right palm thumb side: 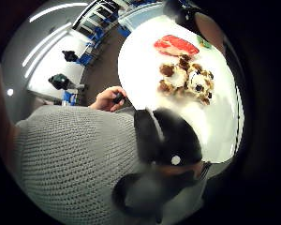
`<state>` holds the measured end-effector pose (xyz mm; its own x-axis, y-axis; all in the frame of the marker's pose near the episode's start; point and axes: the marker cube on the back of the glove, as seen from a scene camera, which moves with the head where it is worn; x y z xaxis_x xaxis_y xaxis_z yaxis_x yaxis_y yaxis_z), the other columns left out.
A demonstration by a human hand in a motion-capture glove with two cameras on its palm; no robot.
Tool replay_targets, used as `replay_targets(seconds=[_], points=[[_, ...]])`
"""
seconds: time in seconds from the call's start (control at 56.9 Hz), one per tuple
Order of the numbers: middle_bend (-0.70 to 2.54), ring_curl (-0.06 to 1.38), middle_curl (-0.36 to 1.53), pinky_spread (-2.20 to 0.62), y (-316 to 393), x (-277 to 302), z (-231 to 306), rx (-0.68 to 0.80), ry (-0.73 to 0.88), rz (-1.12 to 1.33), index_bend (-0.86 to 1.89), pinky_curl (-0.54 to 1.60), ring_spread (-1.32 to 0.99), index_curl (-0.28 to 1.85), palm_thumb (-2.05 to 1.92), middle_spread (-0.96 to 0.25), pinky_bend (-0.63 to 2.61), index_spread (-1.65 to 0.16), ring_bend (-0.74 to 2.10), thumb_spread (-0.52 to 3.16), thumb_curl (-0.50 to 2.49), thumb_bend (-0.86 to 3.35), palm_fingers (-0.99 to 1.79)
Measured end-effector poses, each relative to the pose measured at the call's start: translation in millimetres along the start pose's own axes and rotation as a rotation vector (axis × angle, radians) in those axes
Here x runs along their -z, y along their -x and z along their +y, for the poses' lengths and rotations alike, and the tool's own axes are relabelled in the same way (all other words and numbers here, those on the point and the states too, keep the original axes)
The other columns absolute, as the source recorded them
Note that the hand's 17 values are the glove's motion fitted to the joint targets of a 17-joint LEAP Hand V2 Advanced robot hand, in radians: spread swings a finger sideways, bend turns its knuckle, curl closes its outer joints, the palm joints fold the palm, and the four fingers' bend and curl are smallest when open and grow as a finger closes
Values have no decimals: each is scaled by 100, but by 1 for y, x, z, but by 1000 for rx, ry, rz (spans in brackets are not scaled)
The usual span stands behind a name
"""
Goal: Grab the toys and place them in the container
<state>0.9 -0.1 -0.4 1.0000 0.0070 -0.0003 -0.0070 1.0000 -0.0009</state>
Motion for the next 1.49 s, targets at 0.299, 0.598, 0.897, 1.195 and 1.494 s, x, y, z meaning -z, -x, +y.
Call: replay_targets(seconds=[0.299, 0.598, 0.897, 1.195, 1.494], points=[[18, 10, 13, 0, -5, -3, 0, -34, 14, -14, 20, 21, -20, 18, 1, -21, 51, -33, 25, 125, 8, 3, 23], [18, 15, 20, 0, -16, -5, -15, -41, 33, -17, 19, 26, -23, 26, -1, -23, 53, -36, 29, 142, 14, 0, 19], [18, 20, 25, 0, -74, 10, -136, -126, 25, 54, 16, 30, -25, 29, 0, -23, 61, -37, 41, 146, 18, -1, 21], [22, 25, 30, -2, -161, -7, -283, -290, 140, 84, 14, 34, -29, 27, 6, -24, 72, -37, 55, 146, 23, 1, 19], [37, 29, 38, -3, -192, -105, -292, -355, 375, 126, 13, 34, -34, 24, 14, -28, 73, -37, 71, 143, 27, 1, 28]])
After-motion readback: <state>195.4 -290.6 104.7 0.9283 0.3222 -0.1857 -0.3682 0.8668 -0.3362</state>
